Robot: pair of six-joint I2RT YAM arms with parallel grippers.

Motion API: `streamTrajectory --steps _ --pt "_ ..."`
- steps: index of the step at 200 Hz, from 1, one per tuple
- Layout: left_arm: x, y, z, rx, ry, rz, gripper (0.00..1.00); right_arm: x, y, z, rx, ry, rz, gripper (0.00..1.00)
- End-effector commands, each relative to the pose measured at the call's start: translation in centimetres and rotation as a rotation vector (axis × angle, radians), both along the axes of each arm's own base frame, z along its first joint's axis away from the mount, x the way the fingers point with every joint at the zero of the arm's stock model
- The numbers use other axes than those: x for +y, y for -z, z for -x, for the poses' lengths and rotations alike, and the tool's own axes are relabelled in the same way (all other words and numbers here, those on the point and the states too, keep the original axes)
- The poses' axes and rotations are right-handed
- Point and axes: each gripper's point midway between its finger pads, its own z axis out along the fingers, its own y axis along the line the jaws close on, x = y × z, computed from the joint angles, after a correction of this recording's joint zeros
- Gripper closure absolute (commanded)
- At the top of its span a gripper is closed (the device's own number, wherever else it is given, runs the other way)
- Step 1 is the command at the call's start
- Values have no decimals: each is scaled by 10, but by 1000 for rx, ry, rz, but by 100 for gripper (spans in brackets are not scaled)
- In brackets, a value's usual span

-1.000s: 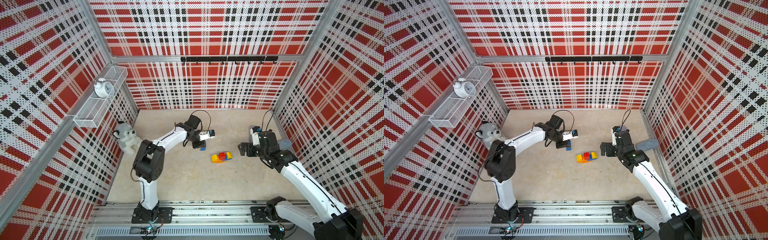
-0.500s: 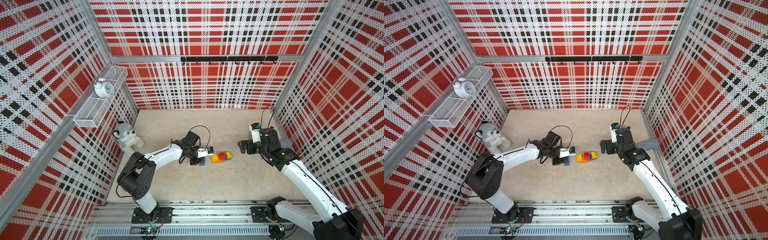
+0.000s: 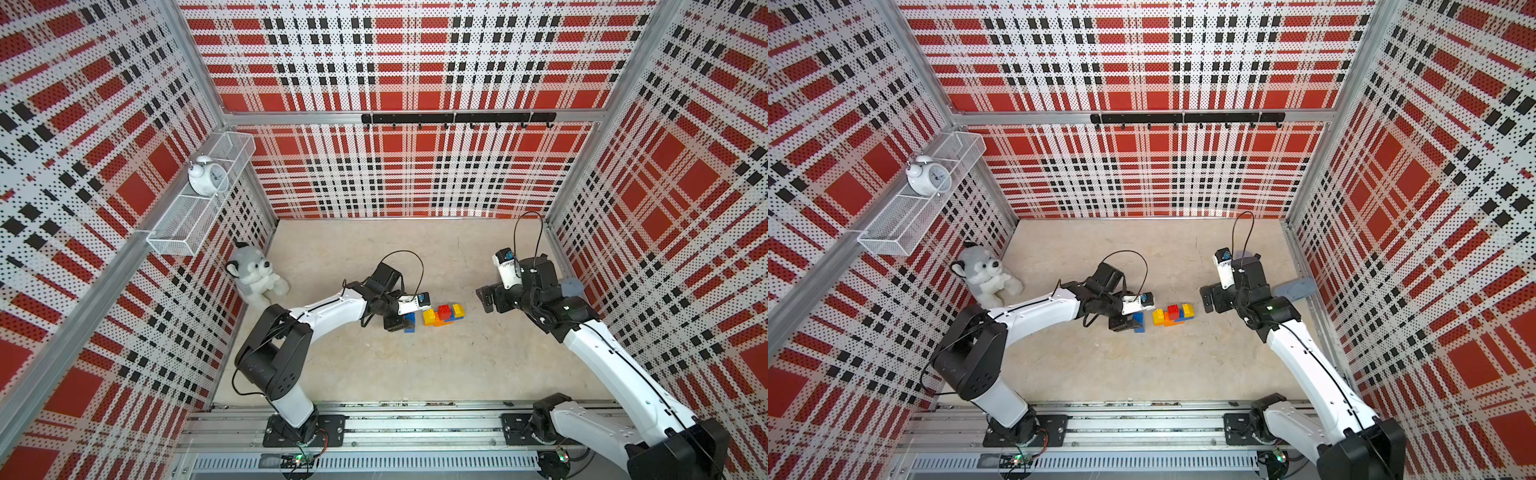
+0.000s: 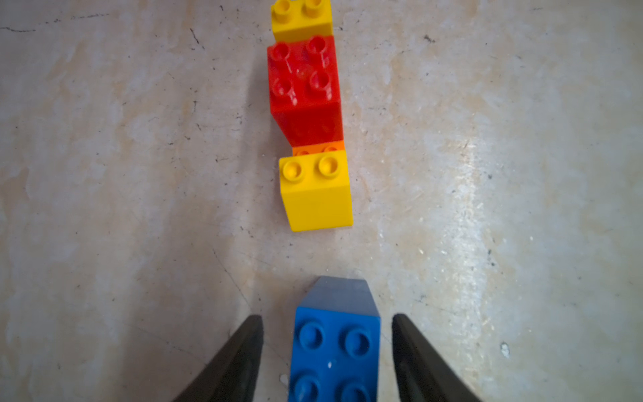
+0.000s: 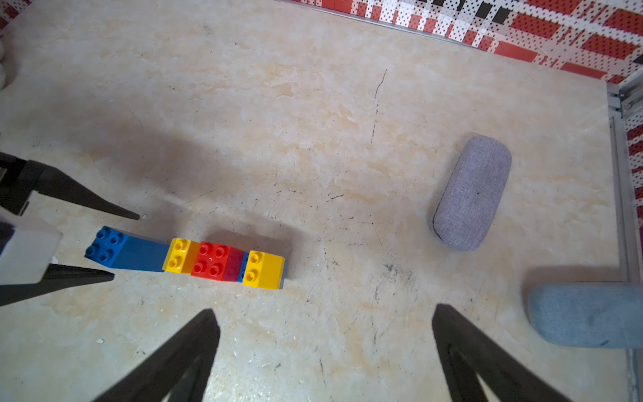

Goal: Assemble a fork with lego
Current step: Place the lego brick at the center of the board.

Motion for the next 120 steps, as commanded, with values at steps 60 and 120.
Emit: streamTrajectory --steps 60,120 --pt "39 -177 -5 -291 -181 439 21 62 -6 36 -130 -784 354 0" --pt "139 -251 47 -569 -479 942 2 99 48 23 28 -1048 617 0"
